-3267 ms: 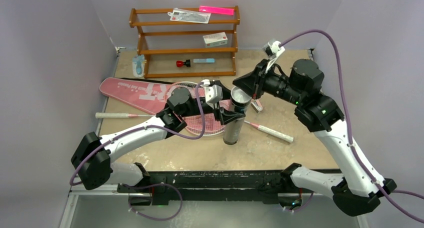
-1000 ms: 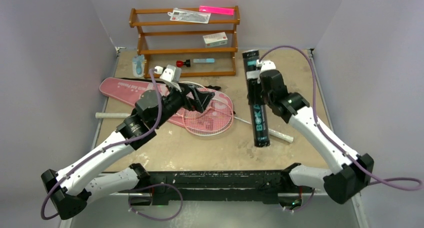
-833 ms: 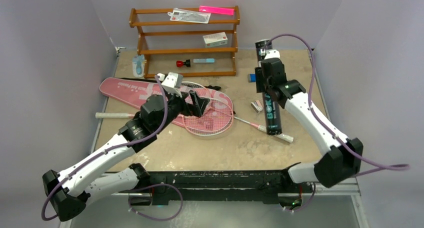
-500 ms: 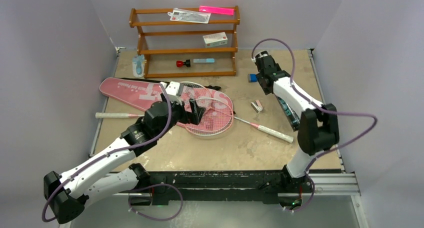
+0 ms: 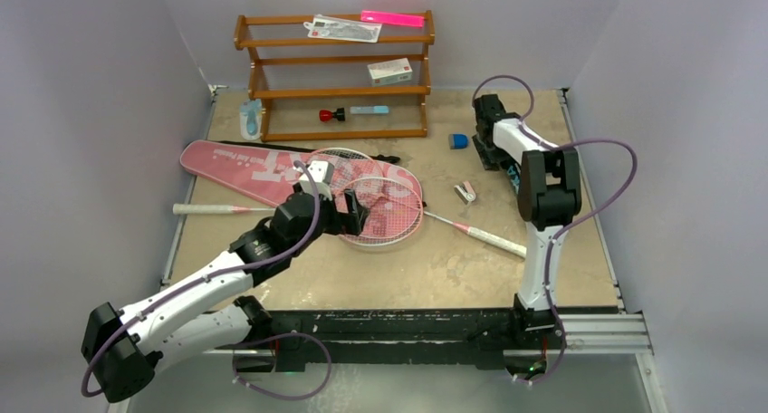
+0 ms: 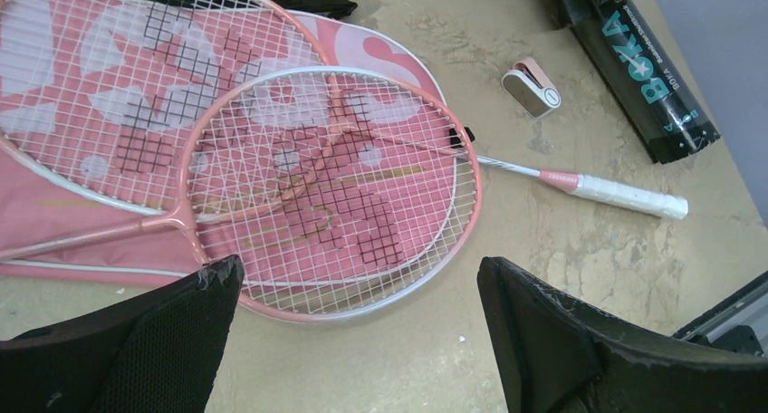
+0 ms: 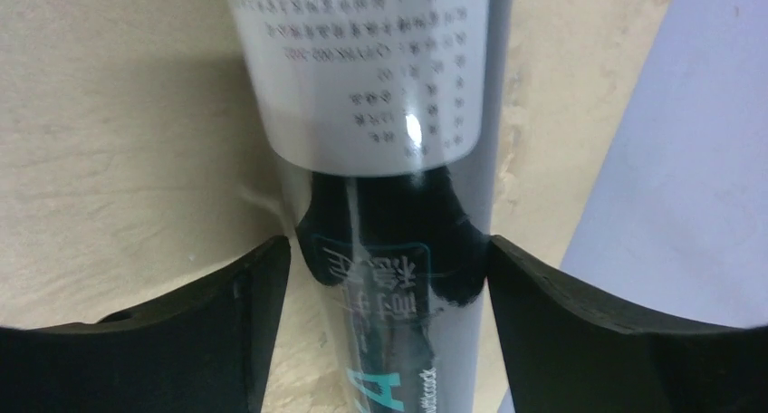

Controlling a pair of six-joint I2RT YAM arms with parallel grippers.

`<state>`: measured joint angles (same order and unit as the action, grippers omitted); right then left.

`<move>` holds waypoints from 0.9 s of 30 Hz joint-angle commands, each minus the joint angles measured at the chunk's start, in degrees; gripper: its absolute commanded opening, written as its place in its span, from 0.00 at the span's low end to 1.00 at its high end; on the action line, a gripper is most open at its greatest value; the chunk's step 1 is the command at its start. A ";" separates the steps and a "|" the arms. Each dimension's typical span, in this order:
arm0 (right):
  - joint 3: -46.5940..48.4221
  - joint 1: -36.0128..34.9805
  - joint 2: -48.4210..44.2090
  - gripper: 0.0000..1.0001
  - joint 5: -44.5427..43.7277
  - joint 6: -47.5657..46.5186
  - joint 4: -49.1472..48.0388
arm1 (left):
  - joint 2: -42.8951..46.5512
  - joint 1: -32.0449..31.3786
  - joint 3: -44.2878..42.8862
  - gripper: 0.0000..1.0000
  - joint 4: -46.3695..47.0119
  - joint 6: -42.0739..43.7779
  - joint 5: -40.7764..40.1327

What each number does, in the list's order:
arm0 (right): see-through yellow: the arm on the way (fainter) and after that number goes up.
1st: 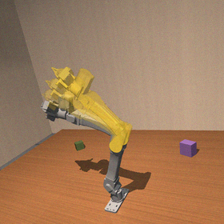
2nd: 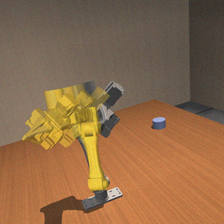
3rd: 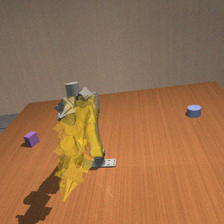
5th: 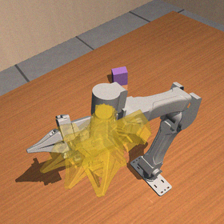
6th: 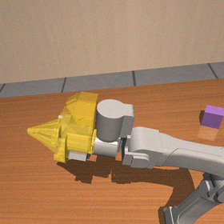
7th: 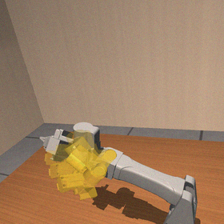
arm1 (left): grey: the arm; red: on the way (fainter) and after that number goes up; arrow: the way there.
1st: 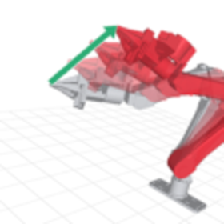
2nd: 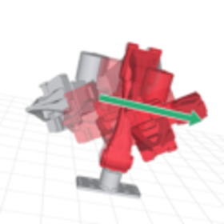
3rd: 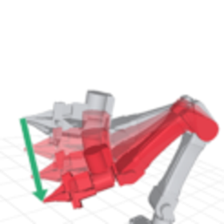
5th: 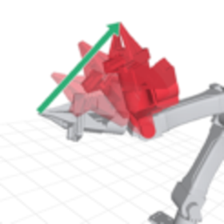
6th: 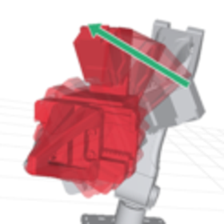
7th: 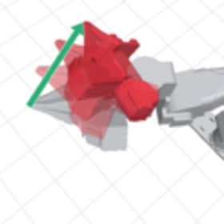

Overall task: Pack up the badminton gear
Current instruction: Place the shuttle tube at the center of the board.

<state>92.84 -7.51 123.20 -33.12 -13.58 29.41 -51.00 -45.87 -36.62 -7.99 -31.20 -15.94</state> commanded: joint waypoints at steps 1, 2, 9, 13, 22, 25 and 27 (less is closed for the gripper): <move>4.21 -0.43 1.53 0.87 1.13 7.42 6.20 | -1.36 0.16 0.93 1.00 1.59 -4.55 -0.01; 4.66 -0.41 1.19 0.92 1.37 9.09 7.36 | -1.64 0.16 1.00 1.00 1.62 -5.33 0.11; 2.27 -2.36 -11.36 0.99 6.12 15.68 11.14 | -3.08 1.46 0.52 1.00 -0.36 -7.84 1.51; -4.27 -9.45 -20.22 0.99 7.92 19.02 9.36 | -2.36 4.56 1.81 1.00 -0.26 -9.25 3.69; -19.66 -14.77 -31.33 0.75 35.10 19.42 -6.43 | 2.25 14.11 7.09 0.98 1.30 -12.13 9.92; -23.87 -15.47 -32.99 0.68 41.36 19.22 -8.25 | 4.39 15.20 9.31 0.94 1.44 -14.80 8.49; -25.55 -16.85 -33.83 0.67 41.82 19.14 -6.73 | 5.41 15.57 10.40 0.92 1.47 -15.97 6.62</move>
<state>70.22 -22.85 92.16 -0.49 5.41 24.69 -48.05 -31.33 -28.16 -8.08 -43.35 -7.94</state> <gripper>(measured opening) 0.681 0.939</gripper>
